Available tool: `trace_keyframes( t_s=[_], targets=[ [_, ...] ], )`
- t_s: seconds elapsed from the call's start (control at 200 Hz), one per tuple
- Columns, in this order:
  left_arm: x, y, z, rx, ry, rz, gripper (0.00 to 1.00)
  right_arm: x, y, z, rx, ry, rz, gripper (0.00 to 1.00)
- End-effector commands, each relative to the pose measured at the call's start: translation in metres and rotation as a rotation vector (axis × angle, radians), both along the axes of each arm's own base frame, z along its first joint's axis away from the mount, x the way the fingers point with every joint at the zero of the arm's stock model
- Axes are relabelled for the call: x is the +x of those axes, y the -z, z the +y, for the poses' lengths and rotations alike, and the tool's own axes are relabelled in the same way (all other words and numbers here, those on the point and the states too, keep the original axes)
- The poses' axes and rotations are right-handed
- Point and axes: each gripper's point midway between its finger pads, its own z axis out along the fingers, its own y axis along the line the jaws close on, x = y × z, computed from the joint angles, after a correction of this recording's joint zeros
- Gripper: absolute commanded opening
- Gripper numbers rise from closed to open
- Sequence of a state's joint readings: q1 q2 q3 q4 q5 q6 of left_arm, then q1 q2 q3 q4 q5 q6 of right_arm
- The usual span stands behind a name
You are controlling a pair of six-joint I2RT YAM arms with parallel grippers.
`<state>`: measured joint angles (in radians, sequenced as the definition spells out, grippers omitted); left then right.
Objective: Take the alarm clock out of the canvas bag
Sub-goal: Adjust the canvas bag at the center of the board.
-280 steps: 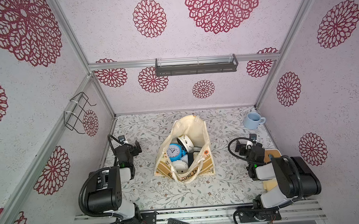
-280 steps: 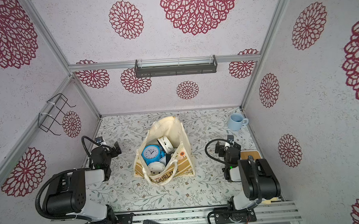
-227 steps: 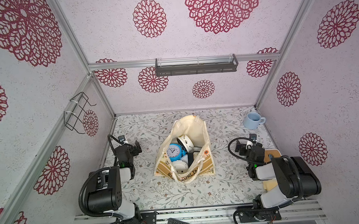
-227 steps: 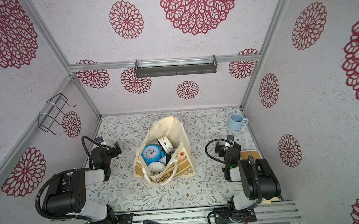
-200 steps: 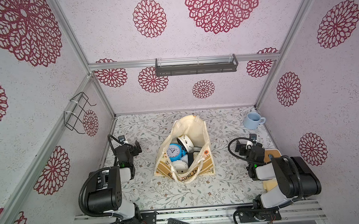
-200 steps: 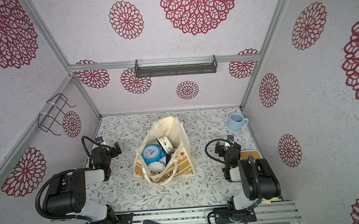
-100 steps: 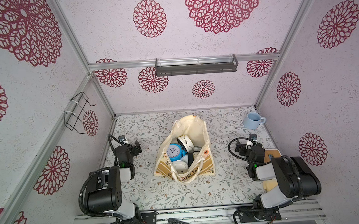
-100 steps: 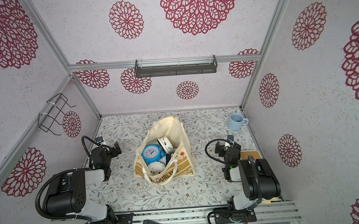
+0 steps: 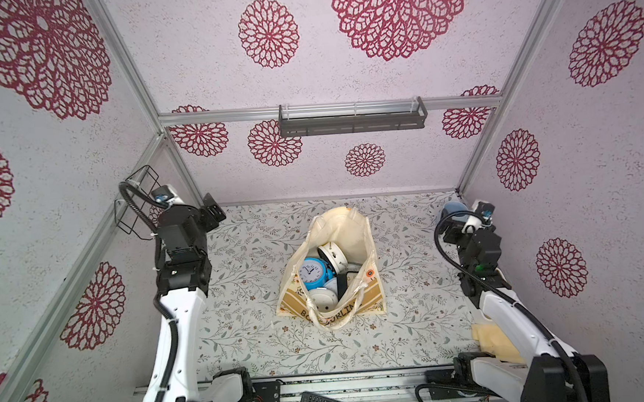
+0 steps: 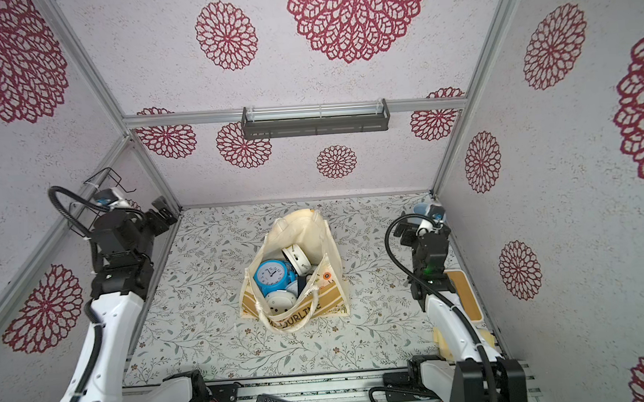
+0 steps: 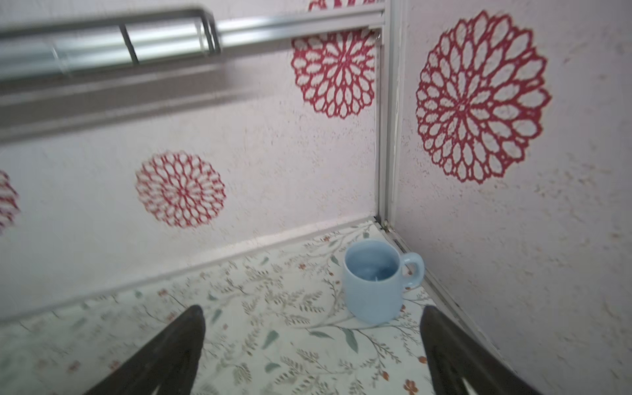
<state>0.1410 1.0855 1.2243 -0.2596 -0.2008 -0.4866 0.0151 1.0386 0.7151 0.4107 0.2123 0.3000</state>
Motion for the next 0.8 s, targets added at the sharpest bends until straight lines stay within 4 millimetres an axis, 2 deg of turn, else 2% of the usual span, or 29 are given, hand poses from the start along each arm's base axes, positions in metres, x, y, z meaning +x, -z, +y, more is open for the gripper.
trace_keyframes(
  t_s=[0.0, 0.07, 0.11, 0.17, 0.215, 0.24, 0.31, 0.375, 0.455, 0.56, 0.665, 0.791],
  targets=[
    [-0.031, 0.022, -0.010, -0.400, 0.002, 0.035, 0.99, -0.018, -0.032, -0.001, 0.367, -0.008, 0.028, 0.99],
    [-0.037, 0.004, -0.030, -0.536, 0.091, -0.018, 0.99, -0.019, -0.065, 0.029, 0.362, -0.203, -0.008, 0.99],
    [-0.037, -0.001, -0.050, -0.611, 0.175, 0.003, 0.99, -0.021, -0.080, 0.047, 0.365, -0.302, 0.001, 0.99],
    [-0.042, 0.002, -0.083, -0.664, 0.252, 0.113, 0.98, -0.024, -0.094, 0.073, 0.337, -0.419, 0.058, 0.96],
    [-0.055, 0.009, -0.109, -0.647, 0.283, 0.233, 0.96, -0.029, -0.102, 0.094, 0.285, -0.486, 0.107, 0.94],
    [-0.061, 0.006, -0.125, -0.623, 0.315, 0.280, 0.96, -0.033, -0.105, 0.103, 0.254, -0.513, 0.125, 0.93],
    [-0.088, 0.020, -0.160, -0.567, 0.368, 0.468, 0.93, -0.052, -0.122, 0.146, 0.130, -0.638, 0.166, 0.92],
    [-0.115, 0.043, -0.175, -0.549, 0.359, 0.633, 0.91, -0.072, -0.130, 0.180, 0.064, -0.746, 0.208, 0.90],
    [-0.146, 0.068, -0.184, -0.582, 0.341, 0.777, 0.88, -0.094, -0.124, 0.212, 0.023, -0.848, 0.287, 0.85],
    [-0.169, 0.078, -0.202, -0.655, 0.381, 0.809, 0.86, -0.125, -0.107, 0.248, -0.025, -0.972, 0.382, 0.81],
    [-0.181, 0.084, -0.217, -0.684, 0.417, 0.849, 0.86, -0.160, -0.080, 0.282, -0.095, -1.081, 0.480, 0.80],
    [-0.183, 0.090, -0.235, -0.672, 0.446, 0.876, 0.87, -0.196, -0.046, 0.321, -0.207, -1.185, 0.578, 0.80]
  ],
)
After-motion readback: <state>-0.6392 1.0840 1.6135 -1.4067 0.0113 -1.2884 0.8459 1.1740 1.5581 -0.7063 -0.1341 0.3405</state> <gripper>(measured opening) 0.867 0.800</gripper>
